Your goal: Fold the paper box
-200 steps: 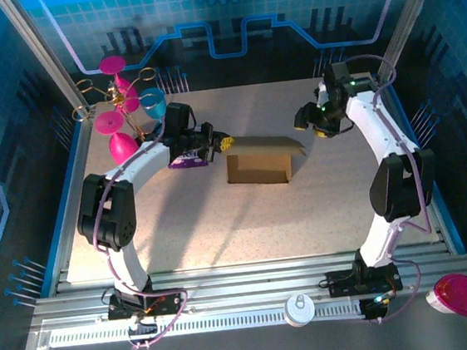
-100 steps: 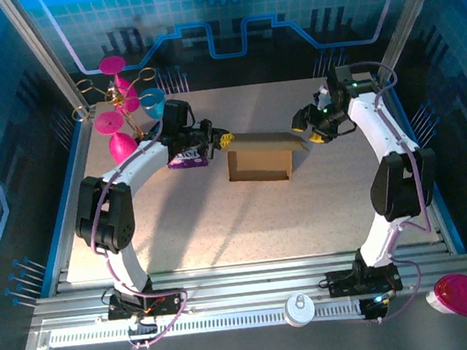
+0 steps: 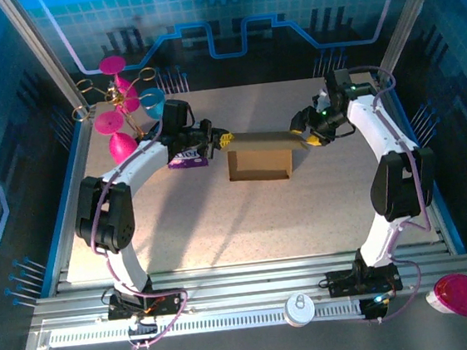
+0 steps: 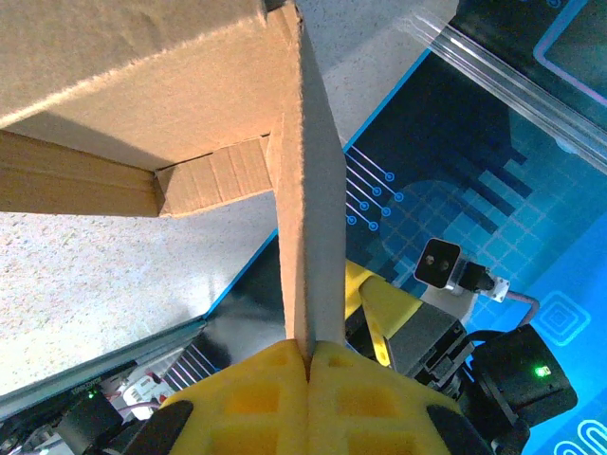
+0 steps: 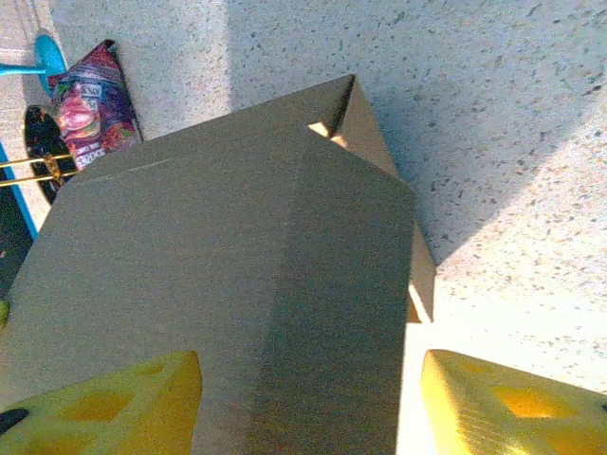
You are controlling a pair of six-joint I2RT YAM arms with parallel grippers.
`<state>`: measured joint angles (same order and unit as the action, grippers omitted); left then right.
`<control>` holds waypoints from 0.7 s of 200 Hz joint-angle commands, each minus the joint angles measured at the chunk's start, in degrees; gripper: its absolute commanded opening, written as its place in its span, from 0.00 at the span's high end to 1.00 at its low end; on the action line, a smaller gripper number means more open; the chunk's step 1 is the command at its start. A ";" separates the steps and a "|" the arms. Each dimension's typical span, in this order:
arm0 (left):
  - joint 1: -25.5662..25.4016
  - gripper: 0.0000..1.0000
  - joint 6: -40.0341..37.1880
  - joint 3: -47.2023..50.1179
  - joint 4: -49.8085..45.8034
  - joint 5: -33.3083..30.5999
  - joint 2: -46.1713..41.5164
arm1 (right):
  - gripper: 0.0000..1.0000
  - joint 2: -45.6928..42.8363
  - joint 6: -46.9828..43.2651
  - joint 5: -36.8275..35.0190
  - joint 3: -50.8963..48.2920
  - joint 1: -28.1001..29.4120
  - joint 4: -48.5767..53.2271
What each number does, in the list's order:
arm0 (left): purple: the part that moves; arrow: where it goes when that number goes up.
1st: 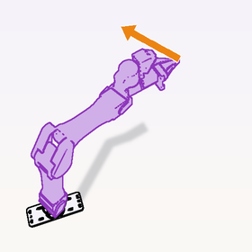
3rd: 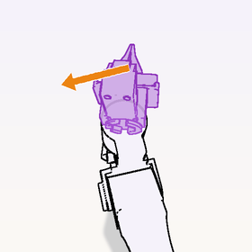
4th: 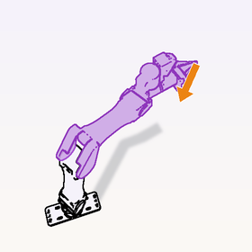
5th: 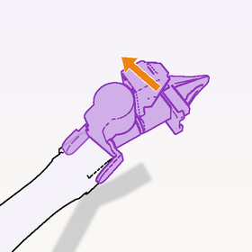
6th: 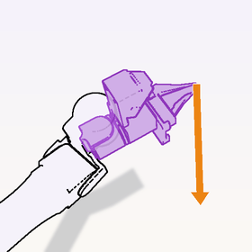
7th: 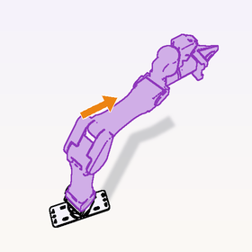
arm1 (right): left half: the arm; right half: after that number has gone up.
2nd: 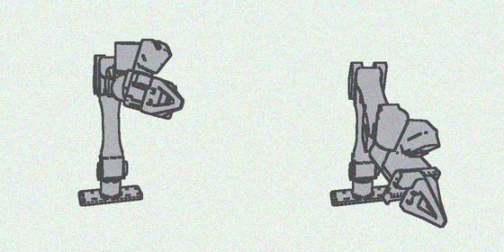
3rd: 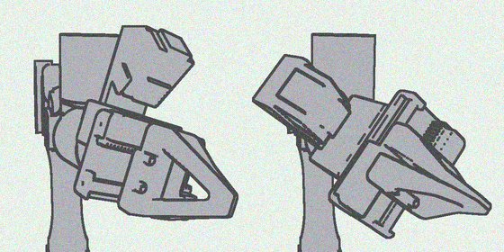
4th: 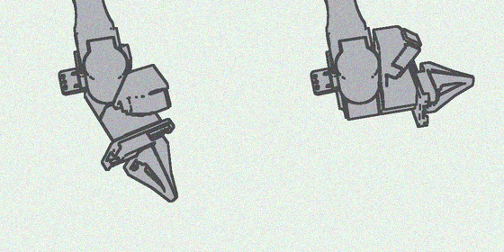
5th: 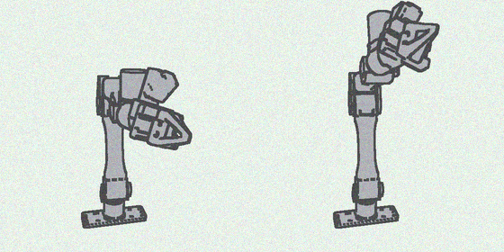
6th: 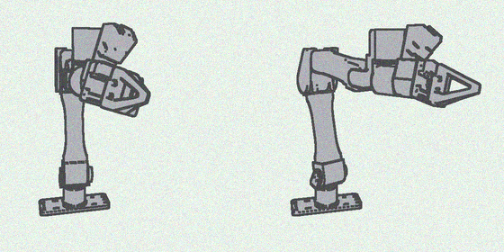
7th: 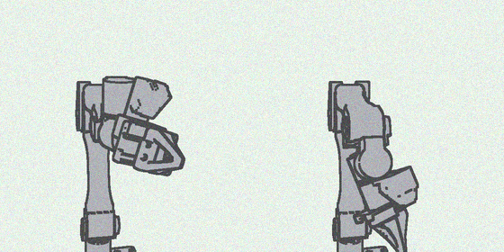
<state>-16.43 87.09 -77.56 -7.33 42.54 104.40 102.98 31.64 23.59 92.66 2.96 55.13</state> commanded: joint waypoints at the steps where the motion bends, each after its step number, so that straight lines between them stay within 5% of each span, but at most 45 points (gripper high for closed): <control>1: 0.34 1.00 0.05 -1.73 -0.32 1.75 -1.74 | 0.37 -2.97 -1.02 -1.70 0.72 -2.01 1.64; 140: 0.34 1.00 0.30 -2.04 -0.12 1.58 -1.21 | 0.39 -0.61 1.70 2.90 0.19 2.40 -1.39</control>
<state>-16.45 87.09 -77.97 -7.40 42.54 104.40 103.11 31.86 24.58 94.45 4.97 54.61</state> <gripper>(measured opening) 0.052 0.618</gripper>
